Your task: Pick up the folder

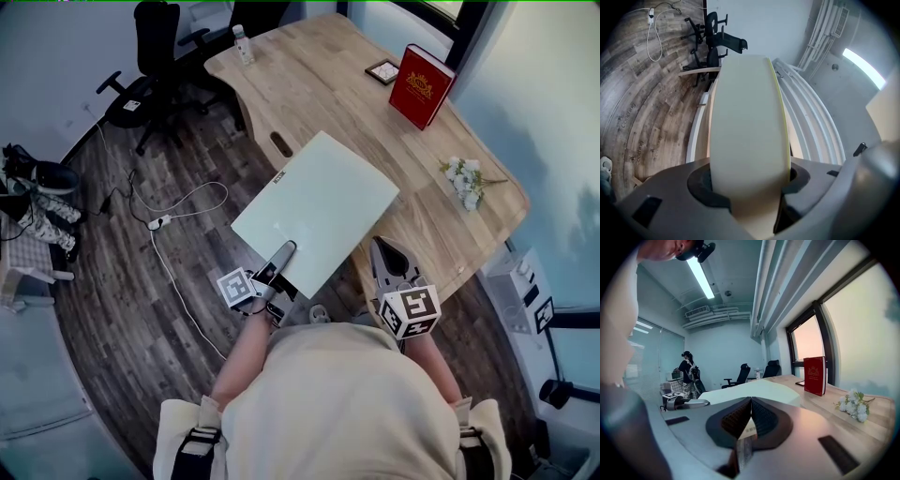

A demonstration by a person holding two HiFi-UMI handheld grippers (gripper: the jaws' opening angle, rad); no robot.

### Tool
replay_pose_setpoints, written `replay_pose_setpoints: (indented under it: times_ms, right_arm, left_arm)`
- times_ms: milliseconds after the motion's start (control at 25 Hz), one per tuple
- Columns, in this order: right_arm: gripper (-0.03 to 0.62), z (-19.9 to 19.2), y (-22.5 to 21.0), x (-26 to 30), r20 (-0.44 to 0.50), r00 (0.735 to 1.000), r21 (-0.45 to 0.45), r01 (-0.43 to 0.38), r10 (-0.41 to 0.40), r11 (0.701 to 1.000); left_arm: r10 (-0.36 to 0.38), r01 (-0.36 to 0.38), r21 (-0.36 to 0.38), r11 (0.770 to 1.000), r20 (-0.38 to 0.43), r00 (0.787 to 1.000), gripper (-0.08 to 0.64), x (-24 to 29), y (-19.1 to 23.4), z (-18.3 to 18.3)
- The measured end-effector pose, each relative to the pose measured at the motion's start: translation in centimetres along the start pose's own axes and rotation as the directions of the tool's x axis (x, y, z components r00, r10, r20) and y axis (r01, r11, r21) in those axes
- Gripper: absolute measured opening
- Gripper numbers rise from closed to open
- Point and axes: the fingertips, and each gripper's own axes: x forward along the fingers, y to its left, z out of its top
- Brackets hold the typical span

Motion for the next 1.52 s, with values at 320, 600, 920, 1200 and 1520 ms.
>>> replay_pose_setpoints:
  times_ms: [320,600,920,1200,1520]
  right_arm:
    - [0.018,0.1,0.1,0.0,-0.003,1.0,-0.003,0.003,-0.003,1.0]
    - [0.018,0.0,-0.1,0.3,-0.007,1.0,-0.002,-0.001,0.001,1.0]
    - [0.018,-0.2,0.3,0.8,-0.012,1.0,0.002,-0.016,0.016,1.0]
    - [0.018,-0.1,0.0,0.8,-0.01,1.0,-0.001,0.006,-0.006,1.0]
    - [0.018,-0.1,0.0,0.8,-0.011,1.0,-0.007,0.017,-0.017,1.0]
  left_arm:
    - [-0.007,0.007,-0.009,1.0,0.028,1.0,0.279,-1.3,-1.4,0.6]
    - [0.01,-0.011,0.008,1.0,0.035,0.999,0.279,-1.8,-1.5,0.9]
    - [-0.004,0.004,0.003,1.0,0.05,0.999,0.279,-1.8,-2.0,1.3]
    - [-0.01,0.011,-0.01,1.0,0.061,0.998,0.279,-1.6,-2.2,1.6]
    - [-0.016,0.016,-0.012,1.0,0.058,0.998,0.279,-1.6,-2.3,1.6]
